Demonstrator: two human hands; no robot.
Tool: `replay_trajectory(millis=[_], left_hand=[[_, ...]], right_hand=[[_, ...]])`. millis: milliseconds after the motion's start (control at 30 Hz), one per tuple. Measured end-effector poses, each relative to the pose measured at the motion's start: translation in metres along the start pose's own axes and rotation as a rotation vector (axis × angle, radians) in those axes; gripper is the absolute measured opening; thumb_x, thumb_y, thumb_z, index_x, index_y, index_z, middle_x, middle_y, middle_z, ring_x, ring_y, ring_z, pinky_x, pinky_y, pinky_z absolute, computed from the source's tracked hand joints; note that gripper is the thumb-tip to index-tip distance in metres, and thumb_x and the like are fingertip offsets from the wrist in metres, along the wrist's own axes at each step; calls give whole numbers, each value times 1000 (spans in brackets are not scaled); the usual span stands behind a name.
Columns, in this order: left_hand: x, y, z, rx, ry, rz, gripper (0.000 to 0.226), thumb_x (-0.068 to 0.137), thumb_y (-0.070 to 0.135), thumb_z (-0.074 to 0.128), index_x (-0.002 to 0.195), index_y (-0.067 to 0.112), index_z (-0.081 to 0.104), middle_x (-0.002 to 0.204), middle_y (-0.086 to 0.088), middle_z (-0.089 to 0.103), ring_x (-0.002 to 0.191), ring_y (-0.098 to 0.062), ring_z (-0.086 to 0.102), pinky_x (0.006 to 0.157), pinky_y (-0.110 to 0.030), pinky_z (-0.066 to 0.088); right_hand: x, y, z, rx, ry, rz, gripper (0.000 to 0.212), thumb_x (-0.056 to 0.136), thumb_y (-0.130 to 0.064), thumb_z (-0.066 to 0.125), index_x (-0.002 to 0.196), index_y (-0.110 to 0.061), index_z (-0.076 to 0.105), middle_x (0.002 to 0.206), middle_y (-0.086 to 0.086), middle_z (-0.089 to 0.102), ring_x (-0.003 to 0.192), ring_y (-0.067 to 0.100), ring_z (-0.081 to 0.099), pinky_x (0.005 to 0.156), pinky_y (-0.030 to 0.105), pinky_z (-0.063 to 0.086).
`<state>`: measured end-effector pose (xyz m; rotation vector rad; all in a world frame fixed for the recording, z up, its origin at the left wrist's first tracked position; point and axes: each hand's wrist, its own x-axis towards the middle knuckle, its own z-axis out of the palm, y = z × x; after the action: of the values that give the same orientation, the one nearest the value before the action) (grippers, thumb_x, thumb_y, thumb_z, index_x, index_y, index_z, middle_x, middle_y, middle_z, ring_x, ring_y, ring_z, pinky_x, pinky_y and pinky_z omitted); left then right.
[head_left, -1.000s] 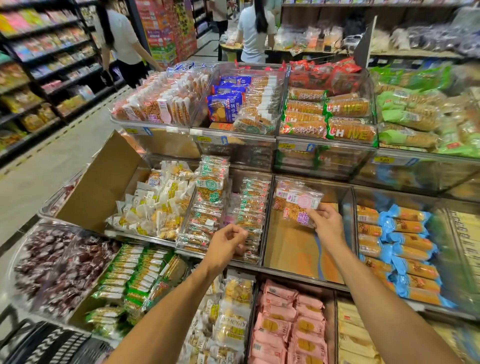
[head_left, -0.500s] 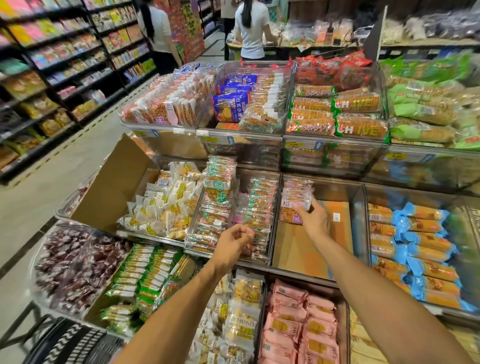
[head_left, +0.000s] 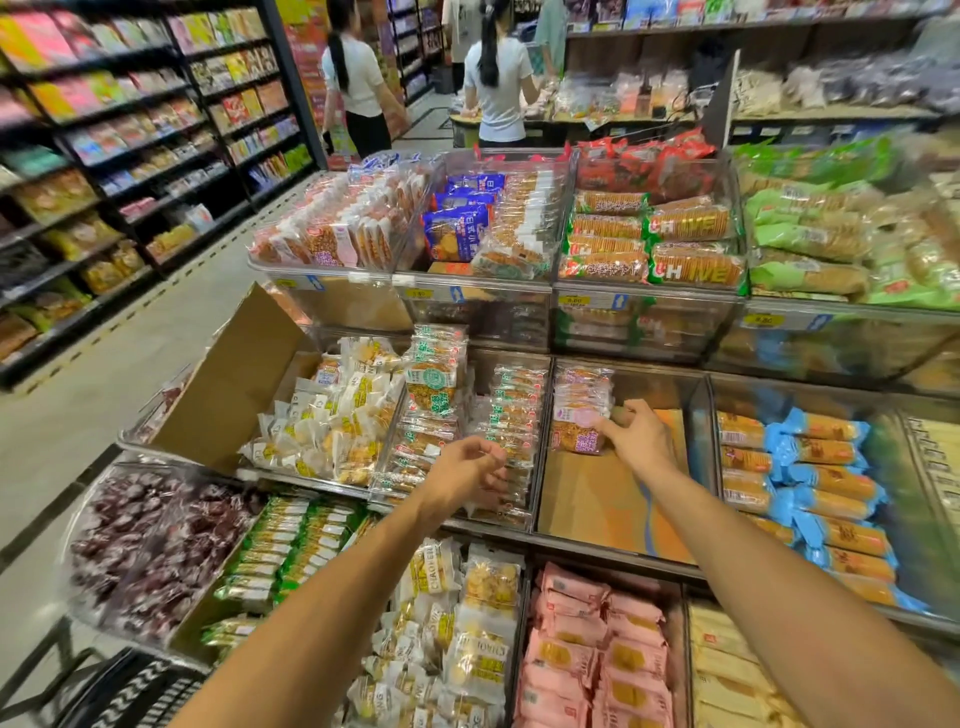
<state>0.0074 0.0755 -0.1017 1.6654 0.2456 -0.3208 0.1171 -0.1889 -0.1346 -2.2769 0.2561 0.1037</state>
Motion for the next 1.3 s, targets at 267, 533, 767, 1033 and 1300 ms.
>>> replay_trajectory(millis=[267, 533, 767, 1033, 1300], left_hand=[[-39, 111, -15, 849, 314, 332, 13, 102, 32, 61, 111, 23, 63, 104, 7, 70, 89, -14, 67, 80, -35, 59], [-86, 127, -80, 1452, 599, 263, 47, 97, 51, 51, 135, 24, 55, 128, -7, 65, 120, -32, 58, 98, -48, 45], [-165, 106, -154, 1464, 745, 98, 47, 93, 54, 49, 128, 23, 57, 123, -8, 66, 117, -34, 61, 95, -46, 45], [-309, 38, -265, 1338, 877, -102, 47, 101, 53, 43, 137, 24, 53, 132, -9, 62, 122, -29, 58, 103, -49, 44], [-439, -37, -350, 1316, 981, -379, 54, 99, 55, 45, 140, 21, 53, 133, -12, 63, 124, -33, 57, 107, -50, 43]], right_hand=[[-46, -80, -50, -335, 253, -439, 33, 99, -41, 62, 124, -19, 62, 119, 5, 66, 113, 30, 57, 95, 44, 46], [-91, -164, -42, -627, 59, -649, 56, 100, -60, 48, 144, -25, 54, 137, 4, 61, 129, 28, 53, 116, 46, 32], [-153, -243, 12, -644, -34, -796, 54, 100, -62, 49, 135, -22, 57, 128, 7, 62, 124, 32, 55, 108, 46, 36], [-284, -332, 131, -562, -137, -1050, 52, 97, -59, 53, 135, -23, 61, 129, 7, 65, 125, 33, 56, 109, 48, 36], [-419, -397, 245, -585, -291, -1251, 51, 98, -61, 50, 126, -19, 62, 126, 13, 65, 122, 35, 57, 105, 49, 40]])
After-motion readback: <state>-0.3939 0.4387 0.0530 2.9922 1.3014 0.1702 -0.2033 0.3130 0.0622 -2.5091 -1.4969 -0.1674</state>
